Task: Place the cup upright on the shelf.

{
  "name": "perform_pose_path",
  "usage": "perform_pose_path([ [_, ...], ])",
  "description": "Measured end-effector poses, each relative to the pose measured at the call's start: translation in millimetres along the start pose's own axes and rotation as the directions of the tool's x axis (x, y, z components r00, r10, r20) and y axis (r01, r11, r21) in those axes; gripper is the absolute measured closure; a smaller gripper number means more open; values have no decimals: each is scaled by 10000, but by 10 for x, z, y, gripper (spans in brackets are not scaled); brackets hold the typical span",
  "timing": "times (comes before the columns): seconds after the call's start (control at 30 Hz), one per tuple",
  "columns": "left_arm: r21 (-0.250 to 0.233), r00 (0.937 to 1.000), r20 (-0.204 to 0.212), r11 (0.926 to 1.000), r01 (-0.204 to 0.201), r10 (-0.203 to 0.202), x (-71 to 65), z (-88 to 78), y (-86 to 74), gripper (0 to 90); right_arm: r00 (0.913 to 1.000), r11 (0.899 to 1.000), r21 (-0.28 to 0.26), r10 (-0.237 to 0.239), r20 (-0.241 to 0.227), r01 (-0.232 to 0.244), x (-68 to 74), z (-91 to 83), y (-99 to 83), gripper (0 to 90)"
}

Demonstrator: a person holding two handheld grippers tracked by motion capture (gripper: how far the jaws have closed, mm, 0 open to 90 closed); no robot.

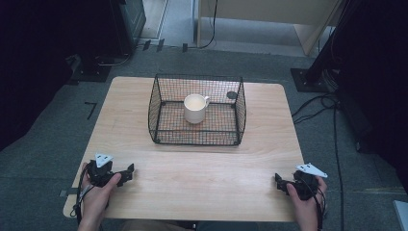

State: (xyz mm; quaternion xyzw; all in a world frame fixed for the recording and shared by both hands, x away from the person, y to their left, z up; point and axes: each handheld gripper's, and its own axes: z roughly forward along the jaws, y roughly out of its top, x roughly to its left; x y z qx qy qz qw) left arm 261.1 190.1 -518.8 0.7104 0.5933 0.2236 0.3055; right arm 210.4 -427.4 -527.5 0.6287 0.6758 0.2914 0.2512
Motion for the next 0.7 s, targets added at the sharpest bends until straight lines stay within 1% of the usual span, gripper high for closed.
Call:
perform_pose_path([
  [0.03,0,10000,0,10000,0,0,0,0,0,0,10000,10000,2,0,3,0,0,0,0,0],
  [0.13,195,9985,-500,9995,-233,243,20,-1,-10,0,10000,10000,-2,11,11,-11,0,1,0,0],
  [0.33,203,9983,-516,9995,-247,257,17,0,-11,0,10000,10000,-5,21,35,-21,-1,1,0,0],
  [0.4,214,9980,-618,9997,-151,164,6,2,-8,0,10000,10000,-4,25,36,-25,0,1,0,0],
  [0.43,190,9972,-742,9998,-9,23,-10,8,-5,0,10000,10000,-12,22,46,-22,-2,1,0,0],
  [0.47,194,9967,-806,9998,52,-36,-19,9,-3,0,10000,10000,-13,30,58,-30,-3,1,0,0],
  [0.6,187,9961,-873,9997,126,-110,-27,13,0,0,9999,10000,3,87,111,-87,-3,-1,-1,0],
  [0.63,183,9961,-876,9998,125,-109,-27,13,0,0,9991,9996,-30,292,318,-291,-1,2,2,0],
  [0.7,164,9958,-903,9997,175,-160,-31,17,2,0,9968,9985,-36,551,577,-550,22,-1,0,0],
])
